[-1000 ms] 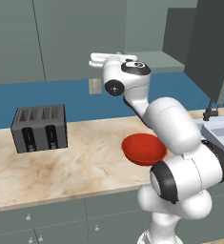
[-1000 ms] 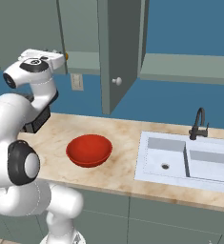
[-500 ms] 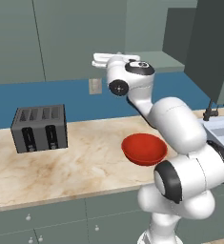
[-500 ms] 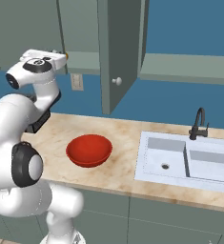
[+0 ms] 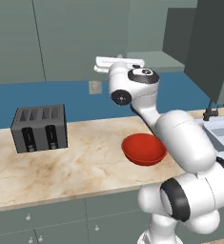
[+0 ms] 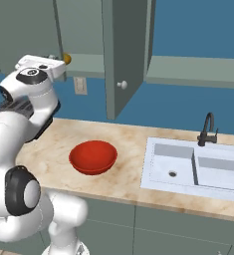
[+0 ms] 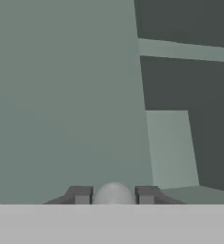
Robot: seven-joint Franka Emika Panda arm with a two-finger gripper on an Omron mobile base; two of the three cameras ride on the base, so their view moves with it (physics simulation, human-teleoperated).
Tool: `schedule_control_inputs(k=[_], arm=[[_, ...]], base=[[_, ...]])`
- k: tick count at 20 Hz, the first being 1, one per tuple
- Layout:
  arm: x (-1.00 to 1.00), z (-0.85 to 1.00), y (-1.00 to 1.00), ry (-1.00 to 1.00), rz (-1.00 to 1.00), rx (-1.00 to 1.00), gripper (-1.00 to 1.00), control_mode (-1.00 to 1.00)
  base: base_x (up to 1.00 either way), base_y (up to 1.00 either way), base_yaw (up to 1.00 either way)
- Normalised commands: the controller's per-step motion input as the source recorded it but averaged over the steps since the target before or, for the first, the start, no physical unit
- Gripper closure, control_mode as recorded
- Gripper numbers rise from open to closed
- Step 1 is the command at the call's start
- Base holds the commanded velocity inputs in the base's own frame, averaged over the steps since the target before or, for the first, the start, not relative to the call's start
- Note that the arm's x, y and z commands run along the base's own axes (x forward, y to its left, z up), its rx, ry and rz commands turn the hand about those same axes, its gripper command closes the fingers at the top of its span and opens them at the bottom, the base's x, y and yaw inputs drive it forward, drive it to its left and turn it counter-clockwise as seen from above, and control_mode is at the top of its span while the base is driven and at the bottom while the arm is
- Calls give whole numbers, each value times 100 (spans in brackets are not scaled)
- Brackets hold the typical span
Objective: Open the cabinet. Pick the orange and mango from the cabinet and place them into the bowl. Then close the cabinet.
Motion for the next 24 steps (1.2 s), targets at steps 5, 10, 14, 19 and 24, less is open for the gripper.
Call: schedule_control_inputs(k=[5,10,14,19,24], arm=[[-91,20,60,0,-14,0,100,-100],[-99,24,73,0,-18,0,100,-100],[-99,22,86,0,-20,-2,100,-100],[-85,20,89,0,-19,-6,100,-100],[-9,0,22,2,-1,-3,-100,-100]], base=[[0,0,0],[0,0,0],[0,0,0],[0,0,0],[0,0,0]])
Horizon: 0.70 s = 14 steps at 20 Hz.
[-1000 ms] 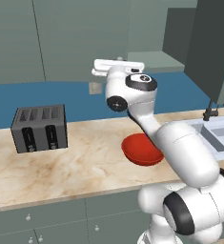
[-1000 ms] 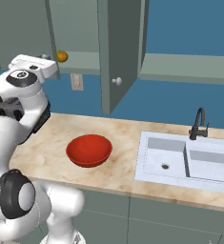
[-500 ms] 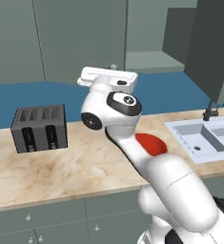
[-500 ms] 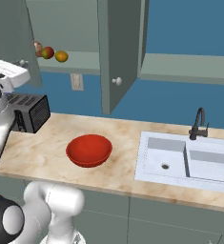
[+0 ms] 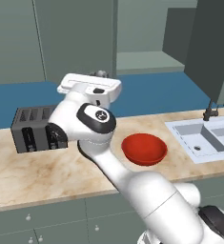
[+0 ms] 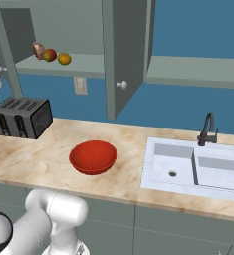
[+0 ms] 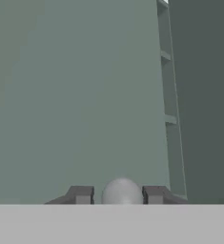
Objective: Open the cabinet. Pick the orange and mango from the cabinet and place them into the bowl. Then close the cabinet.
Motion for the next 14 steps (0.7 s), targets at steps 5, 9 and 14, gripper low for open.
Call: schedule_control_inputs(k=[5,9,14], arm=[[-59,-1,1,-7,0,0,-100,-100],[-90,0,0,-14,0,0,-100,-100],[-51,0,-47,-6,8,11,-100,-100]], base=[[0,0,0],[0,0,0],[0,0,0]])
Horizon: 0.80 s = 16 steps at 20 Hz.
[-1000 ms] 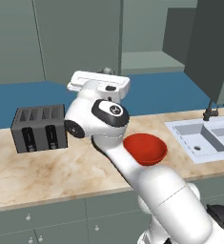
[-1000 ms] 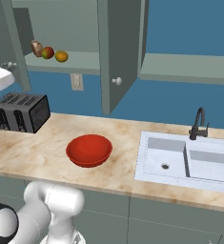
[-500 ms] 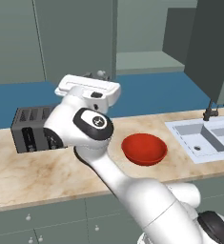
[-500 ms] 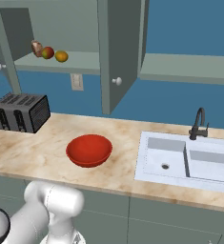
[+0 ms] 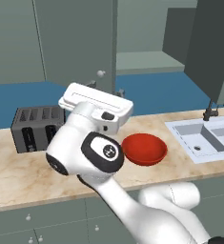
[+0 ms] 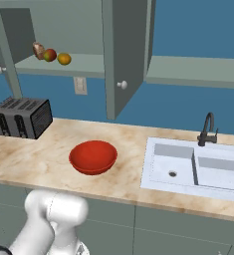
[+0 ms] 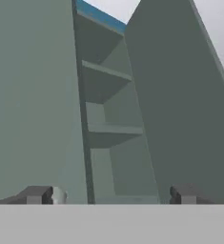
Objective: Open the cabinet. Pick the orange and mango from the cabinet and place them into the bowl. Then close the cabinet.
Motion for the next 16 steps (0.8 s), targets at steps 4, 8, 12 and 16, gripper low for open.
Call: schedule_control_inputs(k=[4,8,12,16], arm=[[-1,0,-68,0,25,13,-100,-100],[3,0,-77,0,27,15,-100,-100],[10,0,-65,0,28,9,-100,-100],[6,0,-58,0,33,5,-100,-100]], base=[[0,0,0],[0,0,0],[0,0,0],[0,0,0]])
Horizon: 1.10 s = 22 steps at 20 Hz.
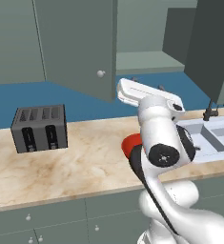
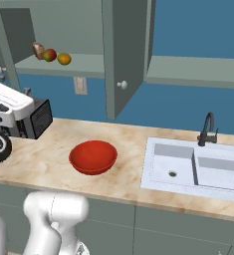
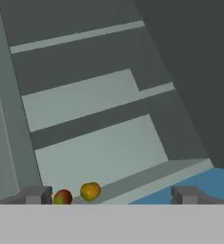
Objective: Open the cabinet. Pick the orange and mango from the cabinet and place them into the bowl. Then close the cabinet.
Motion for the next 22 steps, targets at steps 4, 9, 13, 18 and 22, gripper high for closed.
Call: schedule_control_inputs(k=[4,9,13,18,22], arm=[[29,-1,-40,0,38,1,-100,-100],[58,-4,-5,0,28,0,-100,-100],[76,-7,1,0,22,0,-100,-100],[73,-3,0,1,29,0,-100,-100],[78,-3,9,7,33,-1,-100,-100]], base=[[0,0,0],[0,0,0],[0,0,0],[0,0,0],[0,0,0]])
